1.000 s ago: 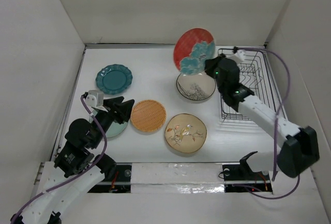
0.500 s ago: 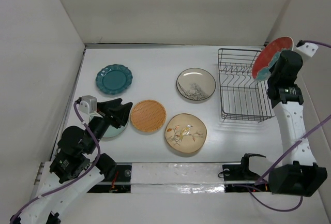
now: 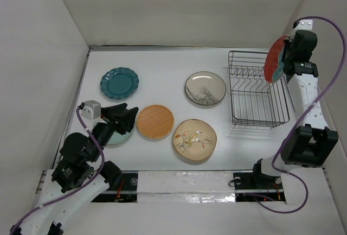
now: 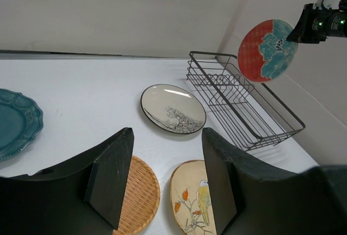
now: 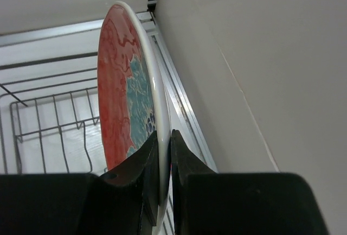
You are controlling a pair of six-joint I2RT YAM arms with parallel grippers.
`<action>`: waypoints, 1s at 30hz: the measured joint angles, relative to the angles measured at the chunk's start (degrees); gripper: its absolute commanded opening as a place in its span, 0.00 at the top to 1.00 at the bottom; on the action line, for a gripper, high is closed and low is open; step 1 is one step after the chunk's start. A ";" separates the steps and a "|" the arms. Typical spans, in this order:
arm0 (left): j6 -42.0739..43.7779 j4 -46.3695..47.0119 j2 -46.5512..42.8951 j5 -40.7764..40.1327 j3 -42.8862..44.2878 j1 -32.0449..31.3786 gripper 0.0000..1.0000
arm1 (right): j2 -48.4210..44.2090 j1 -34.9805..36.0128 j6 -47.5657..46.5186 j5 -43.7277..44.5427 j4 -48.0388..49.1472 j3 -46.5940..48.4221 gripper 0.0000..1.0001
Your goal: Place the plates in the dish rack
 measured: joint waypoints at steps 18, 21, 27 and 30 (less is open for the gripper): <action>0.00 0.09 0.90 -0.55 -0.70 -0.02 0.49 | 10.47 -1.75 -8.98 -0.04 -2.84 7.08 1.00; 0.00 0.09 0.90 -0.59 -0.70 -0.02 0.49 | 10.95 -1.77 -9.25 -0.57 -2.56 6.80 1.00; 0.00 0.11 0.90 -0.79 -0.70 -0.02 0.49 | 11.72 -1.81 -8.37 -3.87 -1.62 3.43 1.00; -0.02 0.09 0.90 -0.79 -0.70 -0.02 0.48 | 13.57 -1.79 -7.13 -5.14 -1.64 3.21 1.00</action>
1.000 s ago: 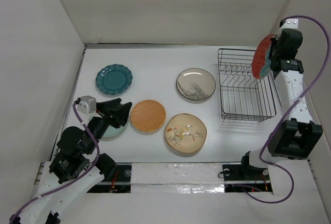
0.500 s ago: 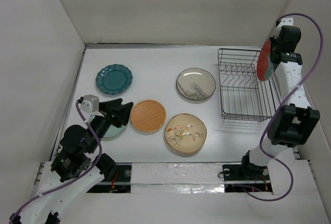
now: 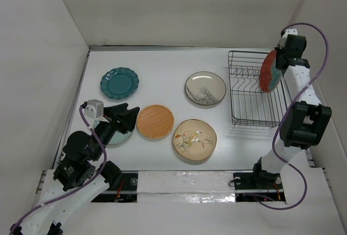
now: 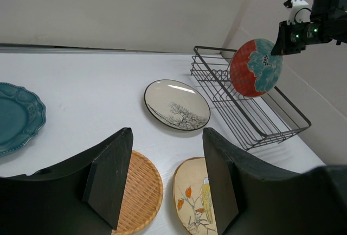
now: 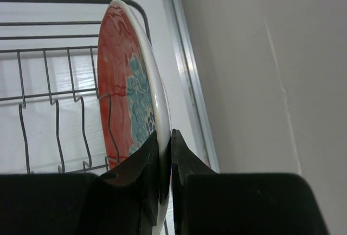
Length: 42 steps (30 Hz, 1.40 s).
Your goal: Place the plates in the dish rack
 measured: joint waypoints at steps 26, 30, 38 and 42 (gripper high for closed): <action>0.15 -0.11 -0.04 -3.04 -0.02 0.00 0.92 | -4.61 28.28 20.68 -5.18 12.13 5.03 1.00; 0.15 -0.37 -0.46 -4.52 -0.02 0.00 0.93 | 2.32 38.10 25.64 -14.14 15.63 6.34 0.96; 0.17 -0.37 -0.52 -5.03 -0.04 0.00 0.79 | 16.63 49.55 26.23 -30.18 11.47 5.07 0.27; 0.15 -0.37 -0.55 -4.96 -0.04 0.00 0.75 | 17.25 51.74 25.83 -34.51 8.04 0.24 0.25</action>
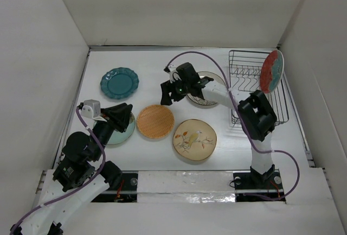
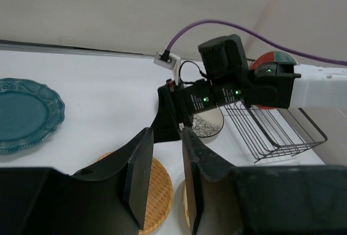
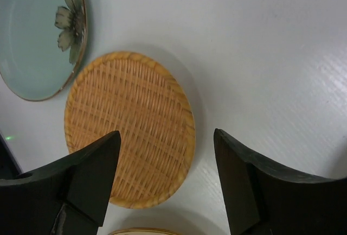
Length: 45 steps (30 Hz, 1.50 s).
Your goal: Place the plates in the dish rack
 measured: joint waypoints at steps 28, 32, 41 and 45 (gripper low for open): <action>0.00 0.02 0.00 0.98 -0.02 0.00 0.64 | 2.82 -2.51 9.70 -16.04 12.46 -13.51 1.00; -0.02 0.07 0.00 1.29 -0.04 0.00 0.63 | -3.80 -3.85 10.84 -10.95 12.90 -16.39 1.00; 0.00 0.07 -0.74 2.47 -0.15 0.00 0.62 | -33.40 -17.31 11.96 18.43 10.08 -19.87 1.00; 0.00 0.09 -1.73 2.67 -0.15 0.00 0.62 | -41.83 -23.34 9.25 43.08 6.16 -16.65 1.00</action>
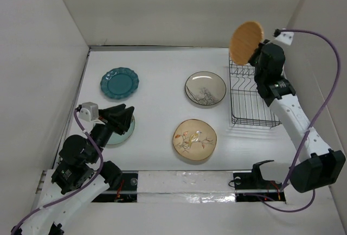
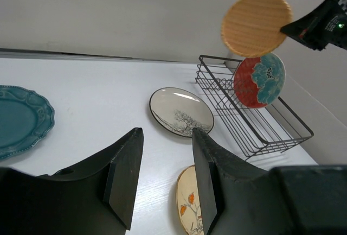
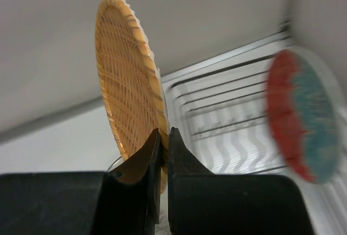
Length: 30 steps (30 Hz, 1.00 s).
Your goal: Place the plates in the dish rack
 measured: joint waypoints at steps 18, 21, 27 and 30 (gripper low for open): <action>0.00 0.13 -0.48 0.94 -0.22 0.00 0.61 | 13.99 -12.02 -30.25 26.77 3.74 0.94 1.00; 0.00 0.13 -0.46 0.92 -0.22 0.00 0.61 | 16.98 -12.39 -31.82 26.05 3.37 0.94 1.00; 0.00 0.13 -0.33 0.94 -0.22 0.00 0.61 | 19.52 -13.49 -31.65 22.36 1.68 0.83 1.00; 0.00 0.17 -0.07 0.92 -0.22 0.00 0.61 | 19.52 -13.88 -29.57 20.17 1.31 -0.46 1.00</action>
